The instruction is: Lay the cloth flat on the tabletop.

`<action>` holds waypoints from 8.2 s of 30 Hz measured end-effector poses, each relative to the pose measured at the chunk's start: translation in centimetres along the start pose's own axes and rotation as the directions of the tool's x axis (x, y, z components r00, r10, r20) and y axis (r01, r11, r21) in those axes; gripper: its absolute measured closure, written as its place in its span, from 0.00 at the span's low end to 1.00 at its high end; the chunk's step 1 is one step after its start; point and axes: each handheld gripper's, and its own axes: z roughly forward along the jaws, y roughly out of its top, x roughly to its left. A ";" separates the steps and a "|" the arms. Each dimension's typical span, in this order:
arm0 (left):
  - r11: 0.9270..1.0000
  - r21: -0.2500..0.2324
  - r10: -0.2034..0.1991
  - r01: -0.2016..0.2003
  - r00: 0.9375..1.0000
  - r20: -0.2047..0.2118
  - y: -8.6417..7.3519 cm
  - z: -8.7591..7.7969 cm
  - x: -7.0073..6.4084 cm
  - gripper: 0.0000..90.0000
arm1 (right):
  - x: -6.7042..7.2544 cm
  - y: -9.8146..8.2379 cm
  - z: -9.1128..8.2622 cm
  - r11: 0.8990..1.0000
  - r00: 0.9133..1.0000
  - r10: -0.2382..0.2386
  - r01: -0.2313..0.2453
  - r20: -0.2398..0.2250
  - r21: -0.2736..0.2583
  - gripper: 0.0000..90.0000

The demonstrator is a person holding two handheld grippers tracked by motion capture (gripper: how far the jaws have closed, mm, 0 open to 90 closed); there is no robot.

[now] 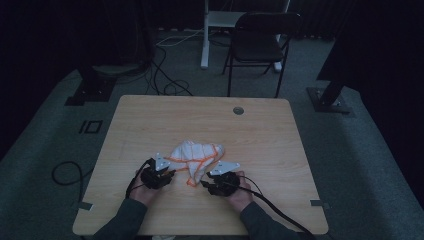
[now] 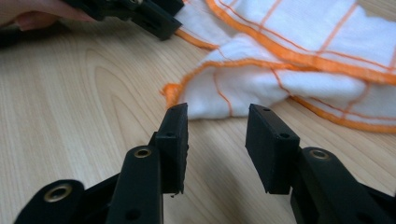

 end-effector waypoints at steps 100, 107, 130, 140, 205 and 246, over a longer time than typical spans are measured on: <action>0.999 0.046 0.030 -0.026 0.997 -0.074 -1.4 -1.4 1.5 0.99 | -9.1 2.3 -4.0 0.999 0.952 0.051 -0.051 0.303 -0.009 1.00; 0.998 0.054 0.021 -0.016 0.996 -0.083 -1.3 -1.5 1.5 0.99 | -10.2 2.6 -3.7 0.998 0.943 0.057 -0.060 0.329 0.000 1.00; 0.995 0.063 -0.074 0.082 0.990 -0.124 -1.8 -1.8 3.4 1.00 | -14.6 -0.1 -4.7 0.983 0.904 0.159 -0.182 0.397 0.022 1.00; 1.000 -0.004 -0.016 0.015 0.997 -0.069 -0.2 -1.9 1.6 0.82 | -14.4 0.0 -4.7 0.983 0.910 0.161 -0.180 0.382 0.015 1.00; 0.997 0.006 -0.082 0.082 0.997 -0.009 -0.3 -0.1 2.1 0.86 | -11.2 4.9 -2.0 0.982 0.967 0.189 -0.188 0.171 -0.019 0.99; 0.999 0.012 -0.042 0.042 0.999 -0.004 -0.8 -2.2 0.1 0.85 | -4.6 -7.1 -8.4 0.970 0.965 0.210 -0.226 0.157 0.090 0.99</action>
